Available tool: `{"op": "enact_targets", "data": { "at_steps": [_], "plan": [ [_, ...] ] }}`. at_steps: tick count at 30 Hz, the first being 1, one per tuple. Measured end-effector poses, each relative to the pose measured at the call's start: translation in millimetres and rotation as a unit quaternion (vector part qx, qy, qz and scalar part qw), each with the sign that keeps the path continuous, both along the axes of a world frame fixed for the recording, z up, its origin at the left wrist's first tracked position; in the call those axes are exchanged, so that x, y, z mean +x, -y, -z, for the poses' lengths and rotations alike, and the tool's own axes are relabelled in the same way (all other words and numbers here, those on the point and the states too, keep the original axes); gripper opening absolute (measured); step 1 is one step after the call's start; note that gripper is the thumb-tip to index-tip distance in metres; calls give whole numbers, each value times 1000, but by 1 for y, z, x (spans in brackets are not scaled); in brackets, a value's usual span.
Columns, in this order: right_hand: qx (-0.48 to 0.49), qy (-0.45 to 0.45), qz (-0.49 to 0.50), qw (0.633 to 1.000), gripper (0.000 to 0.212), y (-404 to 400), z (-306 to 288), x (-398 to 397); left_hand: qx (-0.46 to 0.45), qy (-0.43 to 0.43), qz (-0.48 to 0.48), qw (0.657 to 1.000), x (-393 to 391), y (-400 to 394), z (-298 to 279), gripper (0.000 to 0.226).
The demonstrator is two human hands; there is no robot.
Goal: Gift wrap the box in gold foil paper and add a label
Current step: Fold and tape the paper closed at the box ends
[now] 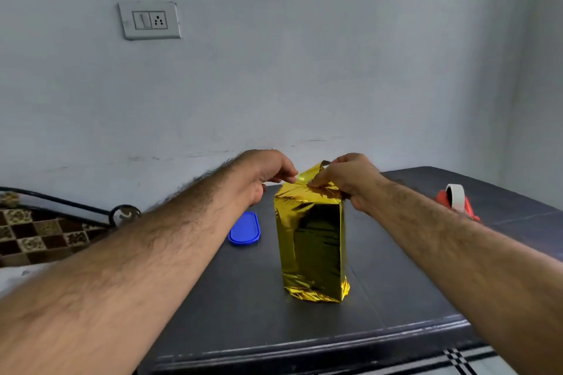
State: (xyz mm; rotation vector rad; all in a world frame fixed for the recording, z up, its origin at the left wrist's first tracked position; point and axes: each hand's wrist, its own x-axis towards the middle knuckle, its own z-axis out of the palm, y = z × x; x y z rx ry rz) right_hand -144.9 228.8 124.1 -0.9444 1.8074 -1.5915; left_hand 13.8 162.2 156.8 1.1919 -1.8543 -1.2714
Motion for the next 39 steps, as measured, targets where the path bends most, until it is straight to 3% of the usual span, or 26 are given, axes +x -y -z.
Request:
{"op": "enact_targets", "data": {
  "at_steps": [6,14,23,33,39],
  "plan": [
    [5,-12,-4,1000,40,-8,4,3,1,4,-25,1000,2,-14,7,15],
    [2,-12,7,1000,48,-2,10,0,22,9,-43,999,0,-25,12,12],
    [13,-24,12,1000,45,-5,8,3,-17,-7,-108,994,-8,-19,22,8],
    [14,-48,6,999,42,-8,4,7,-42,186,-23,981,-8,-19,-2,11],
    [22,-61,8,998,43,-7,4,5,-21,300,-24,953,-8,-16,-22,33]
  ]
}}
